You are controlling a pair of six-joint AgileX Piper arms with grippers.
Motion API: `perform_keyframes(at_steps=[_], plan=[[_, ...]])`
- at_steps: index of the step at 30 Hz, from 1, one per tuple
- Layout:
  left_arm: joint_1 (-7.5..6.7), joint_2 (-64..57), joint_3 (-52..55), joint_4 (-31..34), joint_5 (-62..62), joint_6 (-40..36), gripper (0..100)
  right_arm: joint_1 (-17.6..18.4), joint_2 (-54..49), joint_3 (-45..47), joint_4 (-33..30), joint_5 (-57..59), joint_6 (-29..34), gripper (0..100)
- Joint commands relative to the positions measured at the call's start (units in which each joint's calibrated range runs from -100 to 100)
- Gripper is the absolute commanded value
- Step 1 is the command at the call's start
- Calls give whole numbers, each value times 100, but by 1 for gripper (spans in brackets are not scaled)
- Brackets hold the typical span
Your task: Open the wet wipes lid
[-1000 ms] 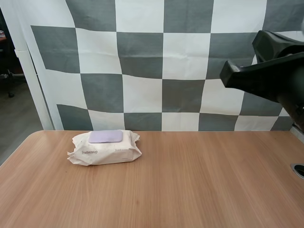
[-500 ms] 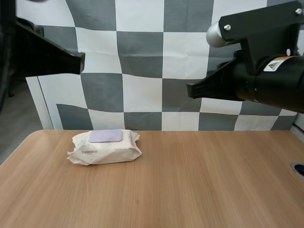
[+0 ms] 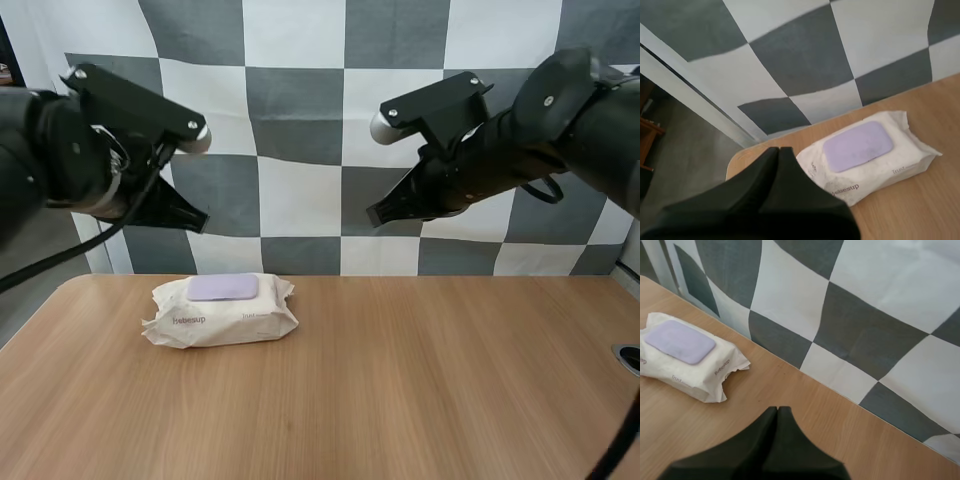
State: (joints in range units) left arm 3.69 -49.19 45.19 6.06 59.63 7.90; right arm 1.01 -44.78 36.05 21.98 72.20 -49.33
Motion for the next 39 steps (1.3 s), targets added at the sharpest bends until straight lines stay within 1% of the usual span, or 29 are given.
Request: perform_keyframes(at_steps=[1, 2, 3, 4, 5, 6, 7, 8, 11, 16, 19, 21, 23, 24, 26, 31, 34, 36, 38, 39], plan=[[148, 940, 479, -33, -431, 87, 24, -5, 267, -103, 285, 140, -275, 20], [205, 1004, 706, -30, -736, 163, 38, -5, 327, -129, 429, 207, -347, 33], [247, 1020, 819, -69, -902, 223, 46, -5, 380, -167, 505, 230, -367, 48], [304, 1048, 1003, -146, -1194, 311, 61, 4, 428, -187, 617, 245, -421, 63], [359, 1048, 1178, -202, -1468, 363, 80, 12, 469, -222, 691, 290, -467, 77], [419, 1048, 1388, -274, -1835, 480, 94, 18, 532, -228, 758, 294, -465, 90], [453, 1048, 1512, -333, -2084, 557, 100, 35, 567, -228, 784, 294, -478, 98], [487, 1048, 1621, -376, -2311, 654, 100, 56, 614, -228, 797, 294, -526, 100], [579, 1048, 1946, -728, -3047, 1189, 100, 206, 729, -228, 770, 262, -577, 100], [586, 1230, 2111, -1696, -3647, 2153, 100, 586, 859, -228, 413, 245, -577, 100], [586, 1513, 2110, -2115, -3935, 2446, 100, 727, 870, -228, 229, 245, -546, 100], [586, 1717, 2110, -2305, -4137, 2543, 100, 745, 870, -228, 157, 197, -546, 100], [616, 1905, 2110, -2427, -4350, 2543, 100, 745, 870, -228, 24, 102, -493, 100], [661, 1995, 2110, -2486, -4478, 2543, 100, 745, 870, -228, -80, 73, -443, 100], [815, 2199, 2110, -2579, -4813, 2691, 98, 745, 870, -228, -191, 15, -432, 100], [1169, 2635, 2085, -2602, -5008, 3096, 87, 745, 899, -228, -191, -250, -432, 100], [1262, 2865, 2085, -2608, -4979, 3295, 82, 745, 1002, -228, -191, -261, -432, 100], [1266, 2959, 2085, -2745, -4923, 3544, 81, 745, 1078, -228, -215, -314, -432, 100], [1266, 3005, 2074, -3084, -4841, 4023, 80, 745, 1143, -228, -215, -358, -432, 100], [1266, 3015, 2074, -3409, -4790, 4317, 80, 745, 1181, -228, -215, -377, -432, 100]])
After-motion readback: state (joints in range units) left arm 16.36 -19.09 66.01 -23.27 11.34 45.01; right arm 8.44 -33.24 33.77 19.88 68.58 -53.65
